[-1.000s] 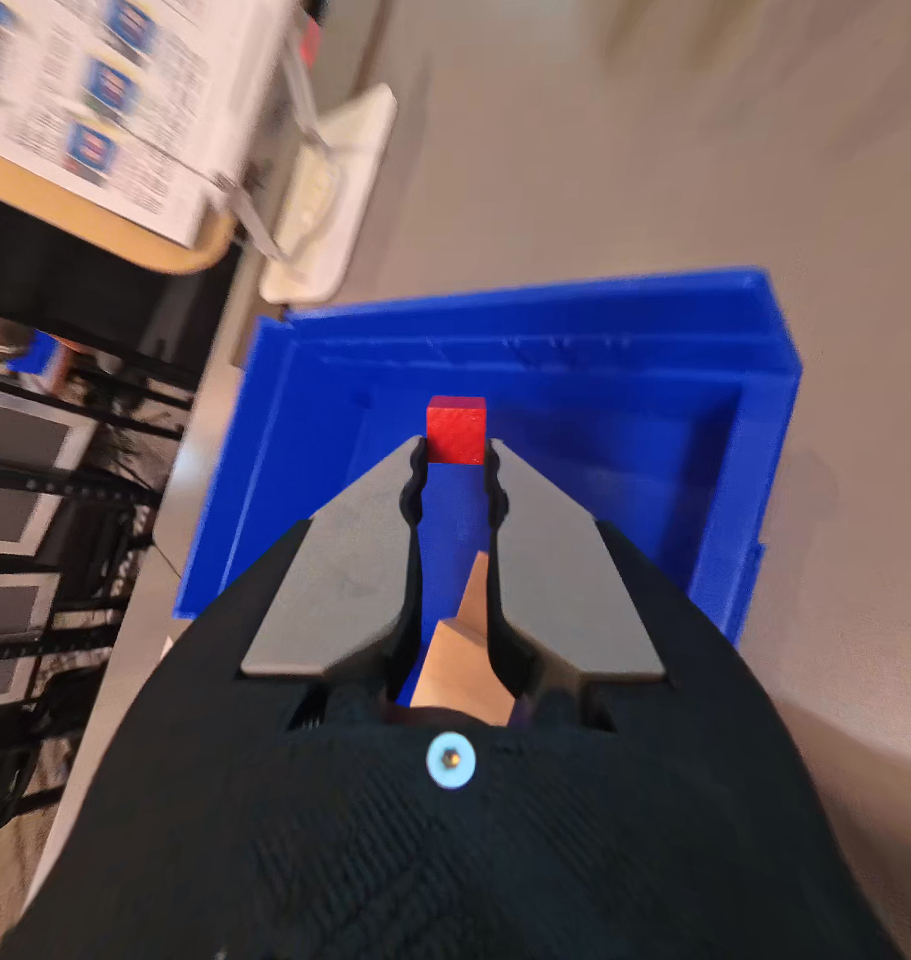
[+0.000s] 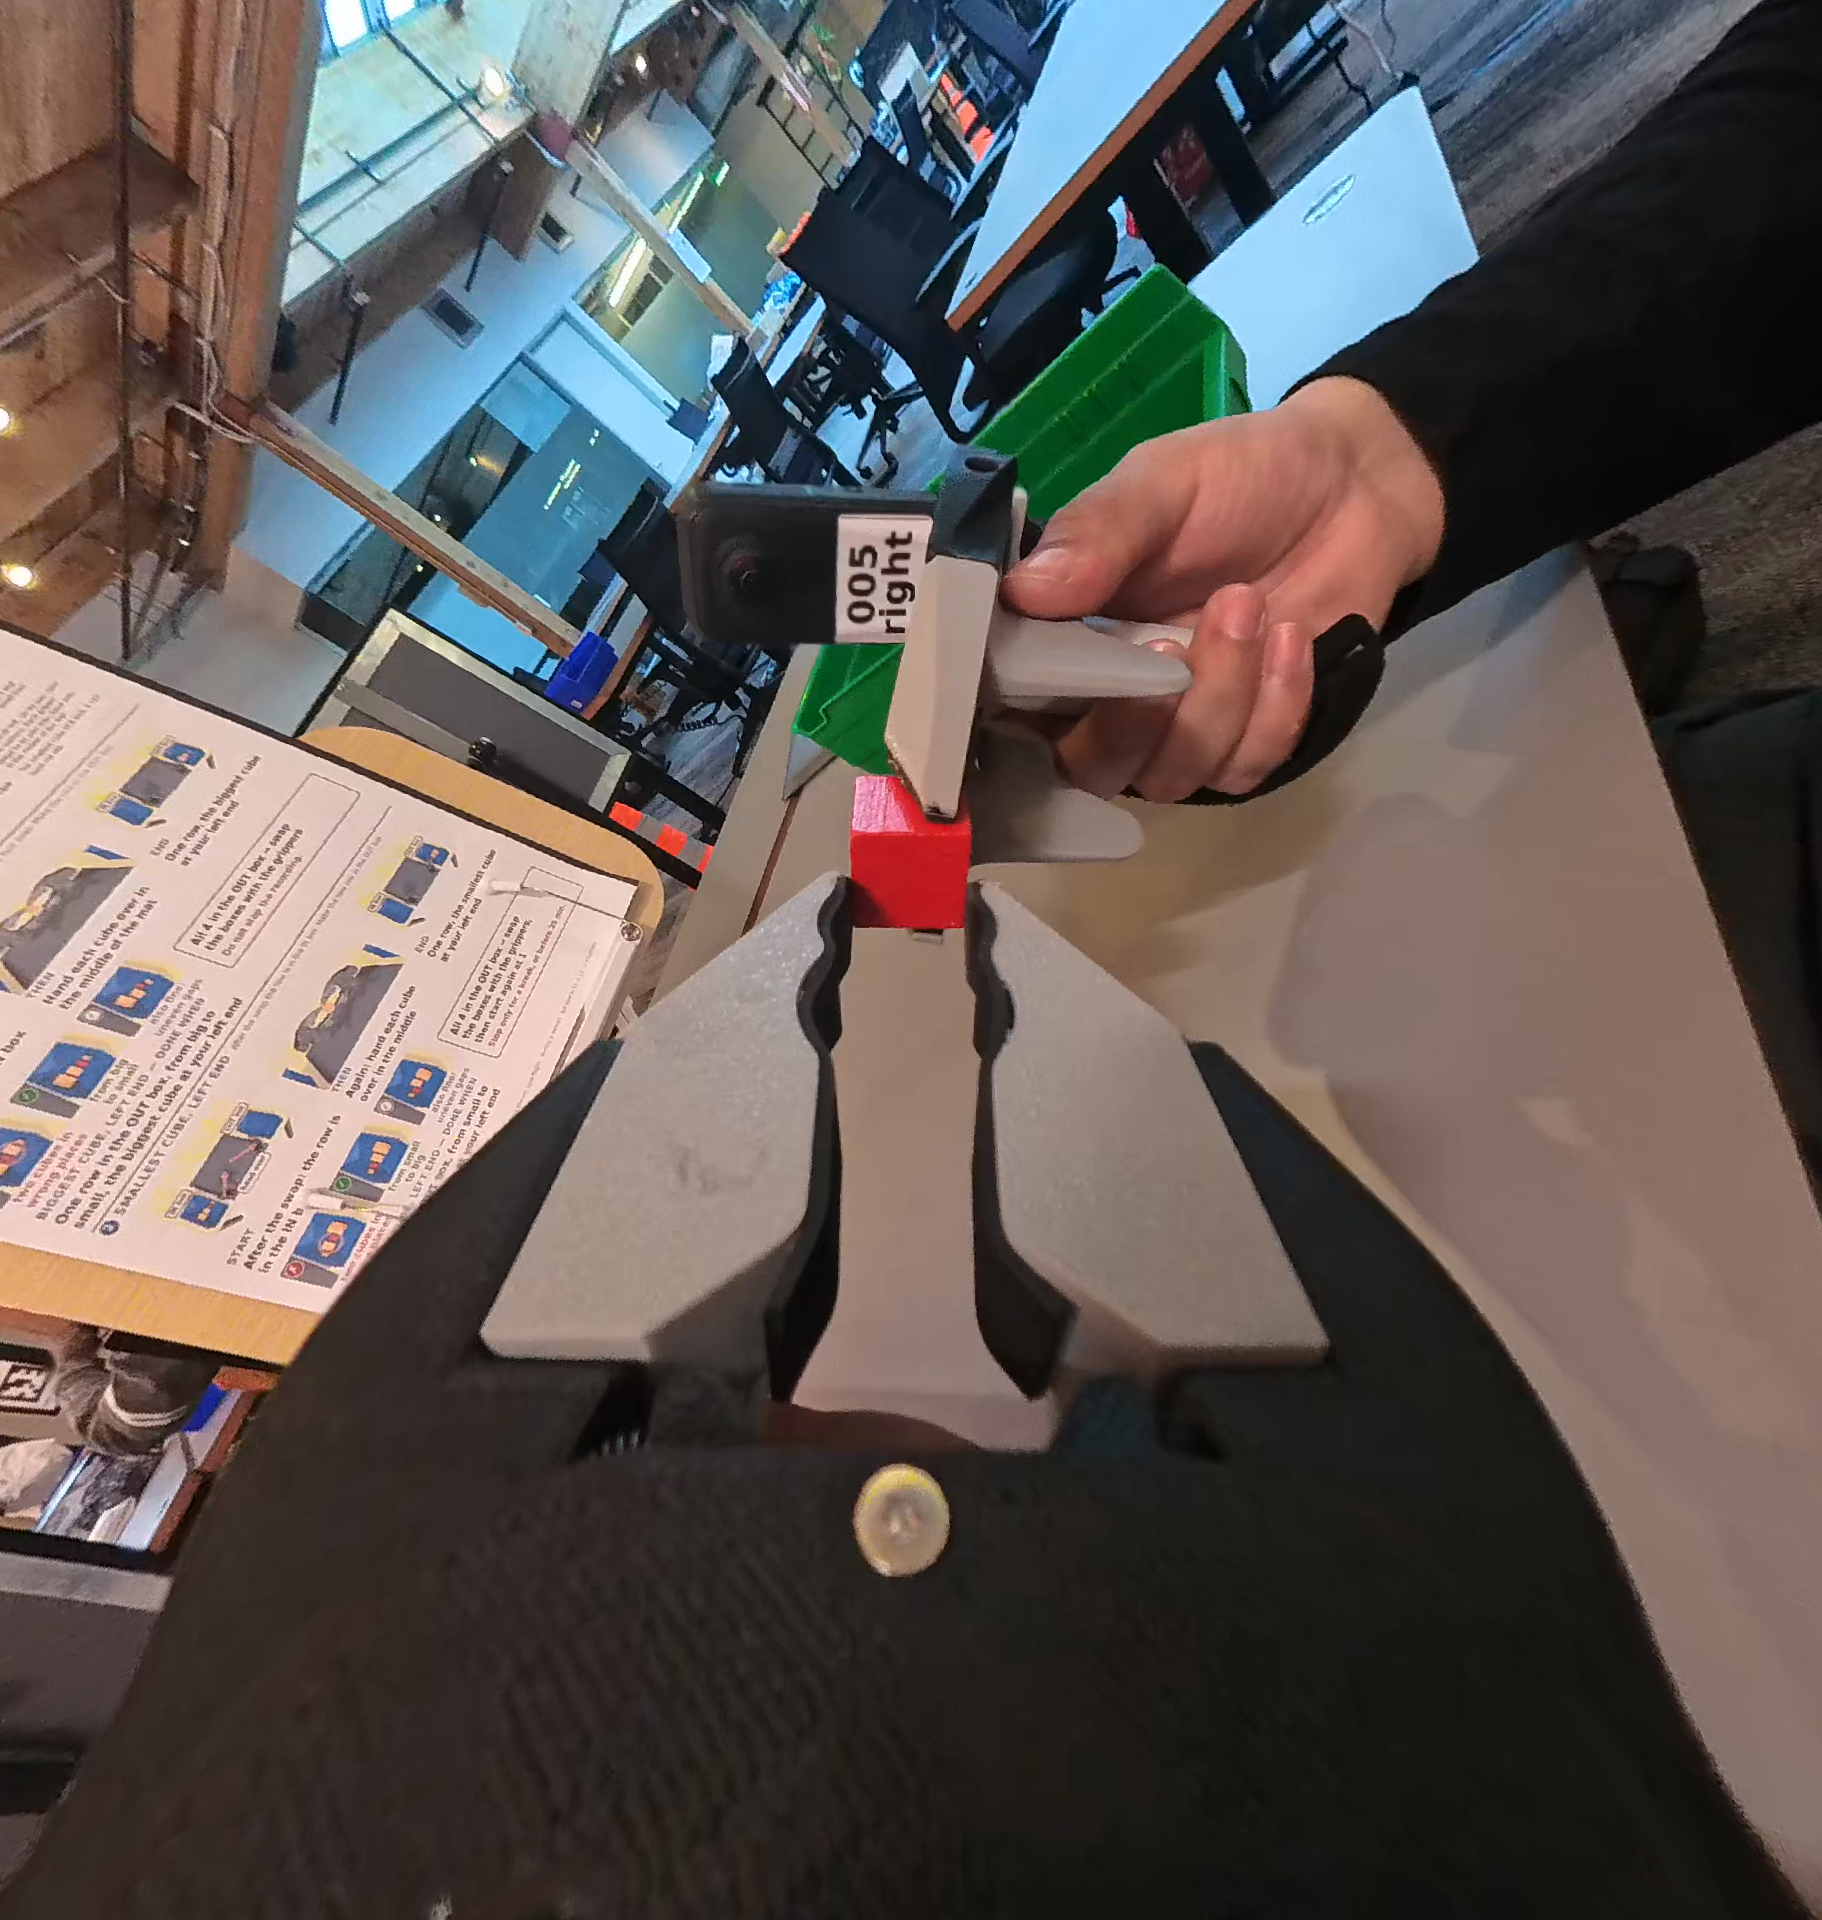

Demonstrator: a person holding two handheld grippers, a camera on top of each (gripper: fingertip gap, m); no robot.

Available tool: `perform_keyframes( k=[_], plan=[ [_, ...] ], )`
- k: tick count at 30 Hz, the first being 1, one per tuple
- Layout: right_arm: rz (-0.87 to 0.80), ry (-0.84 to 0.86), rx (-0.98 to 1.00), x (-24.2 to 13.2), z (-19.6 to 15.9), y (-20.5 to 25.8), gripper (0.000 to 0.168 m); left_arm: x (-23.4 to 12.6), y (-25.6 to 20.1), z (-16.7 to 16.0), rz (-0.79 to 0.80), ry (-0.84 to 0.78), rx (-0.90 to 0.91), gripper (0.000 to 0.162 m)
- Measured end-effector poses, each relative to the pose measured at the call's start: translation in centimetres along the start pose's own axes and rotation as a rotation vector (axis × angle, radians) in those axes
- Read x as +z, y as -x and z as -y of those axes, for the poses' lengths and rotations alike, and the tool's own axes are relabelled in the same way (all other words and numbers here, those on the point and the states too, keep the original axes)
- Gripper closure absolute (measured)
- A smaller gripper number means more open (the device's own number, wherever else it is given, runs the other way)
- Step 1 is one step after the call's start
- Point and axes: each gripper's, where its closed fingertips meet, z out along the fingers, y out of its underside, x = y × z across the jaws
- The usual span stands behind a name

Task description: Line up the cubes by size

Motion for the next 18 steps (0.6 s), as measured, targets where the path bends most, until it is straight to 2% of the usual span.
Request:
perform_keyframes(
  k=[4,6,10,14,16,18],
  plan=[
    [-0.076,0.039,-0.069,-0.5,0.0,0.8,0.149,-0.6,-0.1,0.3,0.034,-0.012,-0.062,0.144],
    [-0.107,0.066,-0.126,-1.3,0.2,2.0,0.149,-1.0,-0.1,0.6,0.08,-0.025,-0.1,0.152],
    [-0.237,0.131,-0.3,-5.4,1.9,4.8,0.149,-1.8,-1.4,0.7,0.123,-0.043,-0.226,0.15],
    [-0.569,0.293,-0.517,-14.5,4.9,5.4,0.15,-1.9,-4.0,-0.5,0.125,0.008,-0.328,0.152],
    [-0.813,0.431,-0.606,-21.0,5.9,4.5,0.15,-1.9,-5.7,-1.0,0.106,0.031,-0.342,0.152],
    [-1.027,0.573,-0.613,-27.8,5.9,3.5,0.149,-1.9,-7.7,-1.4,0.072,0.042,-0.351,0.15]
  ],
)
